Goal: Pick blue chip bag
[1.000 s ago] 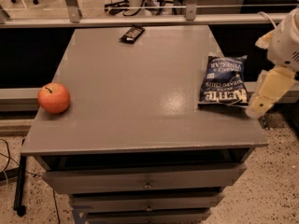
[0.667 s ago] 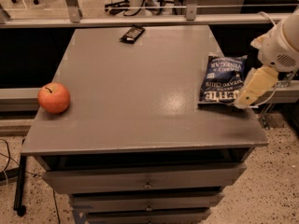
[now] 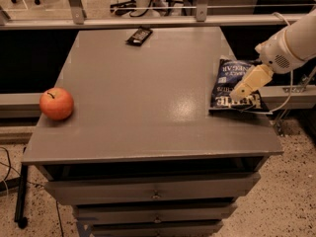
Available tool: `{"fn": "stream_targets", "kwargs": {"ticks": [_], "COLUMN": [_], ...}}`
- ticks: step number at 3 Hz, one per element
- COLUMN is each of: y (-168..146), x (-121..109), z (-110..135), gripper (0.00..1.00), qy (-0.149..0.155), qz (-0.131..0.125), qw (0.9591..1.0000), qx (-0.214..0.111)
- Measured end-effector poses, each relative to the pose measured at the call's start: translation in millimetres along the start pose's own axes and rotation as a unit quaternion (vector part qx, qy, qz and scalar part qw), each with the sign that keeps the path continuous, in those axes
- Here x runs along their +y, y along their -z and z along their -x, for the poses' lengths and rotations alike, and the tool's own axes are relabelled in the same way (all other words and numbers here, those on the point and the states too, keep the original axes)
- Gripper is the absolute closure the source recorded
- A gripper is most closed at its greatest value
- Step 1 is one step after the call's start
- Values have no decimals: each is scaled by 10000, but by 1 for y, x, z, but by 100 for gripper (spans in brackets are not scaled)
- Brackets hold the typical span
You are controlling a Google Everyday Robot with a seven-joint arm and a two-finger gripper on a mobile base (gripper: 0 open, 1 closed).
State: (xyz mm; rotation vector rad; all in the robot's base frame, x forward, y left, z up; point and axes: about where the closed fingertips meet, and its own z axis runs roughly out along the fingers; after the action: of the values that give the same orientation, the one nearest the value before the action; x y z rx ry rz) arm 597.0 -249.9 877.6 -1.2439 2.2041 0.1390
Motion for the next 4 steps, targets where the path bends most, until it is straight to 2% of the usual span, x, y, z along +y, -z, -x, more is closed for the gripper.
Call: {"fn": "stream_targets", "kwargs": {"ticks": [1, 2, 4], "y": [-26, -33, -15], "x": [1, -2, -11], "z": [1, 2, 24], "gripper": [18, 41, 87], "qy": [-349, -494, -402], "qz": [288, 349, 216], "qw": [9988, 9977, 9972], "qx": [-189, -295, -591]}}
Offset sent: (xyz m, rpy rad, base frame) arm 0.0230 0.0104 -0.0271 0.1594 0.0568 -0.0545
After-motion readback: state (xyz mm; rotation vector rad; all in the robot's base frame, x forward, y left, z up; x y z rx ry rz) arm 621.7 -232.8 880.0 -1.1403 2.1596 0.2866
